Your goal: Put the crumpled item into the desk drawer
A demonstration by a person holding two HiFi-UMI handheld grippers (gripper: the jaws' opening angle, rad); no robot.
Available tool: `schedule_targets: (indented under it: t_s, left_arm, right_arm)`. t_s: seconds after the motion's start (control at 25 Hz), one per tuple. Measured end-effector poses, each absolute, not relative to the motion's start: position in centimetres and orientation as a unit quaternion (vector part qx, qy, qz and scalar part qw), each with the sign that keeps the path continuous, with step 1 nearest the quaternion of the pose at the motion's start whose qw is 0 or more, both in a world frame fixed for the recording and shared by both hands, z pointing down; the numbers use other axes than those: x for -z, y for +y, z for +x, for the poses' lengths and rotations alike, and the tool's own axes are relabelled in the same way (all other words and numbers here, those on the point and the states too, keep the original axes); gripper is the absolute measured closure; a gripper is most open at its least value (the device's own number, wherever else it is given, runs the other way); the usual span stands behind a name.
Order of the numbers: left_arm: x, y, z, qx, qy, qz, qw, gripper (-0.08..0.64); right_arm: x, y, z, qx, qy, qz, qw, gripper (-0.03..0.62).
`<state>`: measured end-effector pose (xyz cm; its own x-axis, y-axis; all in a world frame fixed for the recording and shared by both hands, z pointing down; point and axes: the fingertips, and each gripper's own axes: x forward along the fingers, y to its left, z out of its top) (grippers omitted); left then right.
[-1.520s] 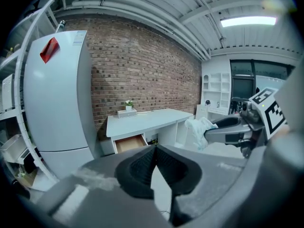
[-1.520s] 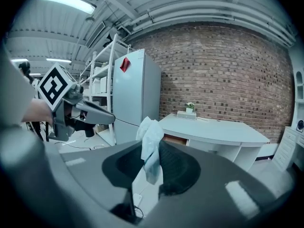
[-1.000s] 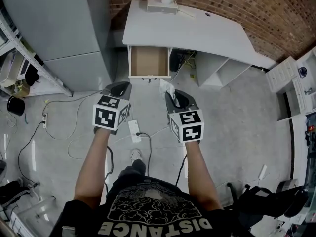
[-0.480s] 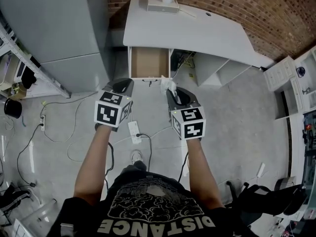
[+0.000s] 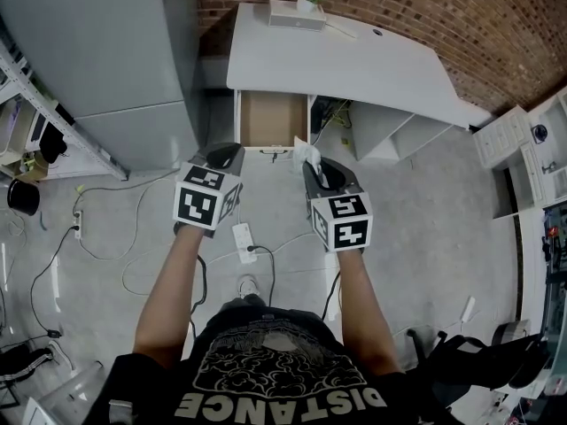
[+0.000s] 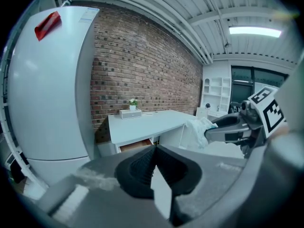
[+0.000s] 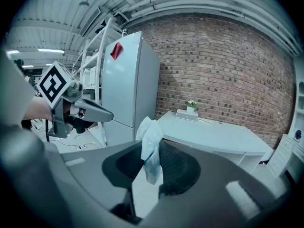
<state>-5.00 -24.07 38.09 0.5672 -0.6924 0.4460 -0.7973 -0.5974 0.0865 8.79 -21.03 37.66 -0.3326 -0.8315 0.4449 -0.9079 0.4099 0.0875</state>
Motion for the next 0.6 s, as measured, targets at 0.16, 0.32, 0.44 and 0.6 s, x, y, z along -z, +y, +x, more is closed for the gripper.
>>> schedule_targets:
  t_s: [0.16,0.32,0.44,0.6]
  left_arm:
    - [-38.1,-24.2,-5.6,-0.186,-0.427,0.873,0.141,0.561]
    - [-38.2,-24.3,-5.9,-0.188,-0.427,0.874,0.140,0.561]
    - [-38.2,-24.5,-6.0,-0.189,-0.426,0.874,0.136,0.561]
    - [-38.3,-25.1,-6.0,-0.188,-0.429,0.873,0.136,0.561]
  right_arm:
    - [-37.4,-21.4,8.4,-0.087,-0.811,0.537,0.214,0.506]
    - [-37.4,-21.7,8.0,-0.084,-0.812,0.537,0.214,0.506]
    - [-37.4,-22.2,7.9,-0.082,-0.812,0.538,0.213,0.506]
    - [-37.5,-22.9,7.8,-0.079,-0.815,0.534,0.211,0.506]
